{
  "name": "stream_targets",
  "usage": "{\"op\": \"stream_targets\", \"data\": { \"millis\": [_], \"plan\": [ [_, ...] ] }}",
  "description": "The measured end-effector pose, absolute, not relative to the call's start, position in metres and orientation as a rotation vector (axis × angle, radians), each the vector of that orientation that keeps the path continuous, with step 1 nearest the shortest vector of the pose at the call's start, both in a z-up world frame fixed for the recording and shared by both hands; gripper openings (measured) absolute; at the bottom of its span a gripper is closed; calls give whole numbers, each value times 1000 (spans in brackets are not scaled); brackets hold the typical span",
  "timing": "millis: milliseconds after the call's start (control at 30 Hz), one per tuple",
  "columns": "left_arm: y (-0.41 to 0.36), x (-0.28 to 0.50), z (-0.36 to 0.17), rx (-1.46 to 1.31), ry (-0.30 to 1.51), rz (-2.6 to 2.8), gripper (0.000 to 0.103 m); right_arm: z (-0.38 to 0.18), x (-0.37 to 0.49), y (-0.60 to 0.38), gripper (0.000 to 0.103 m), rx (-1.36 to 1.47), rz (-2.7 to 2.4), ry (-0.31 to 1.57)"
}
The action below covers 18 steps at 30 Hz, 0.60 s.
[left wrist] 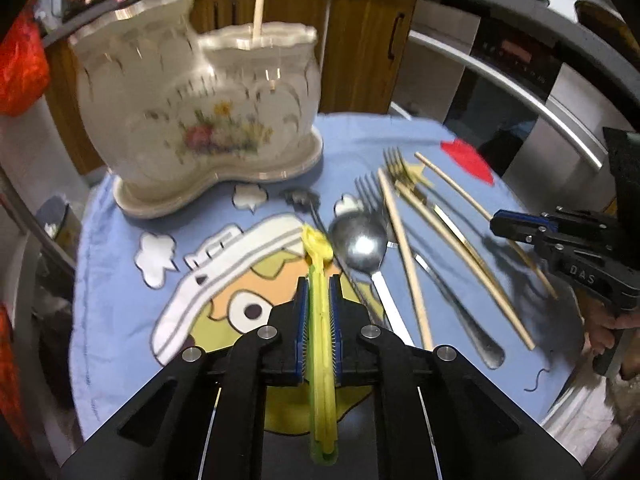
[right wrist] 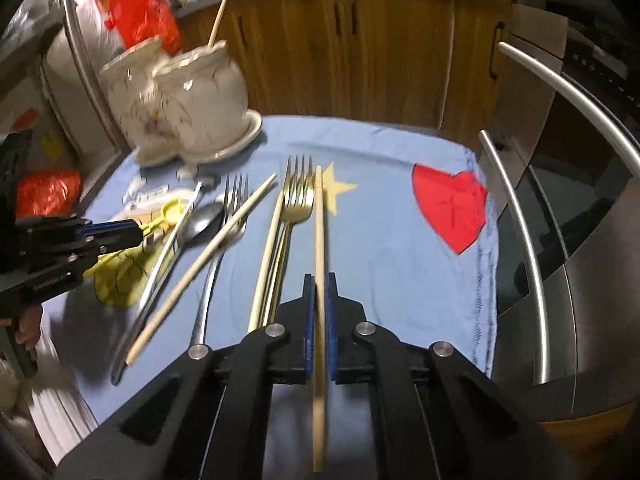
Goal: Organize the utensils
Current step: 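Grasp another yellow plastic utensil with the left tool while the right tool grasps another wooden chopstick, then carry the yellow utensil with the left tool while the right tool carries the chopstick to the holder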
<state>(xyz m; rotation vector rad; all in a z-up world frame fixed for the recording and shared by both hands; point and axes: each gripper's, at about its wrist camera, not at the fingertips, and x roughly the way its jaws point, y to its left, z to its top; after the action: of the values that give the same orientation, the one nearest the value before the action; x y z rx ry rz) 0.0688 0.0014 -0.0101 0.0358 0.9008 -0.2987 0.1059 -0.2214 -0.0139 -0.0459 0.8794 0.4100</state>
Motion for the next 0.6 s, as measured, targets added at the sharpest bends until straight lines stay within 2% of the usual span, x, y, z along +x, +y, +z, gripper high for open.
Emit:
{"op": "stream_targets", "data": {
  "millis": [600],
  "plan": [
    [32, 40, 46, -35, 706, -317, 10, 19, 101, -214, 5, 21, 434, 727]
  ]
}}
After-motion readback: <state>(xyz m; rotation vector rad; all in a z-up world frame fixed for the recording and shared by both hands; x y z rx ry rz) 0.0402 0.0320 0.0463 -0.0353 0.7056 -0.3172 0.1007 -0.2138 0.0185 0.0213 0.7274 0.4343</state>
